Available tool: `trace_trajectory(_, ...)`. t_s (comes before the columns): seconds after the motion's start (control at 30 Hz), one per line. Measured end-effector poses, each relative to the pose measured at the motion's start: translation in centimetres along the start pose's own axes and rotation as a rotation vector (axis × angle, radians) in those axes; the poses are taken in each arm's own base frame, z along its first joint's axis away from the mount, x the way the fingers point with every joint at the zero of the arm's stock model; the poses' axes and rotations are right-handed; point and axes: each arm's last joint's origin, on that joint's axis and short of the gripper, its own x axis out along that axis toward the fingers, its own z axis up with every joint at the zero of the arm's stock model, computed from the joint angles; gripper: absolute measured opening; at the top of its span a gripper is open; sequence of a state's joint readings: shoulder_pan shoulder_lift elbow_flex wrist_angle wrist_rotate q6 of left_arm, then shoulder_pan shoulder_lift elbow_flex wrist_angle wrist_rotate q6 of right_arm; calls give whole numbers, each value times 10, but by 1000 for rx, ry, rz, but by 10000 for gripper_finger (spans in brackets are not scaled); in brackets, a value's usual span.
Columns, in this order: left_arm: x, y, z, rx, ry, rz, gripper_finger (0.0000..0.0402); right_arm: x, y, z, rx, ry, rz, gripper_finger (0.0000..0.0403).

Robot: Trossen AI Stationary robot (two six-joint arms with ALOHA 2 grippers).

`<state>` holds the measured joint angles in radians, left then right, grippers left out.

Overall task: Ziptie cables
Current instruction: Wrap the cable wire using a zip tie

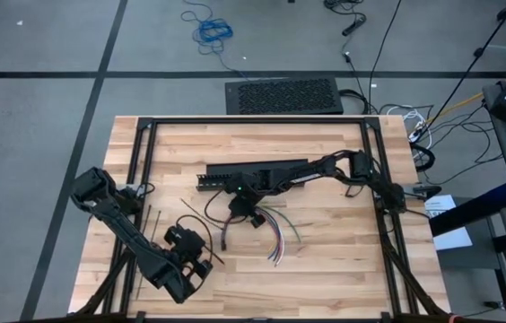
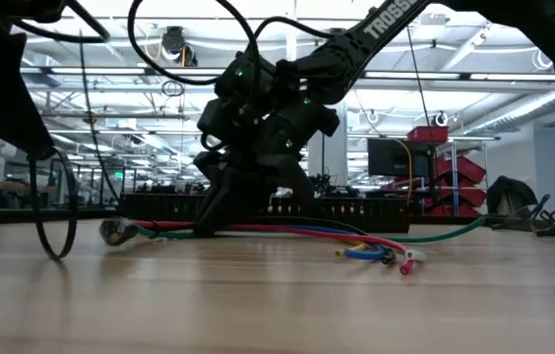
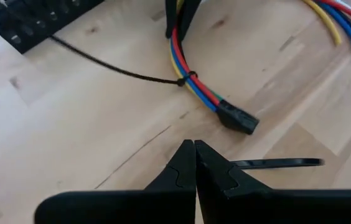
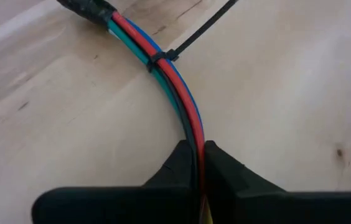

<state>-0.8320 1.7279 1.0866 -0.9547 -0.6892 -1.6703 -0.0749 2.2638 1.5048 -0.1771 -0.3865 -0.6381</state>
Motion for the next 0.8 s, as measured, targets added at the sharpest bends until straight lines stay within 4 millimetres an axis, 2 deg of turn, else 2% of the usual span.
trace_trajectory(0.1, 2, 0, 3, -7, -16, 4, 0, -3, -2, 0, 26, 1, -10, 9)
trace_trajectory(0.27, 2, 0, 3, -6, -46, 2, 0, -19, -4, 6, 88, 19, -46, 6)
trace_trajectory(0.43, 2, 2, 6, -13, -100, 16, 0, -35, -4, 22, 94, -4, -111, 0)
trace_trajectory(0.6, 8, 2, 14, -6, -119, 39, 0, -30, 8, 31, 71, -16, -83, 1)
trace_trajectory(0.8, 16, 3, 25, 7, -161, 70, 0, -20, 34, 48, 10, -35, -29, 1)
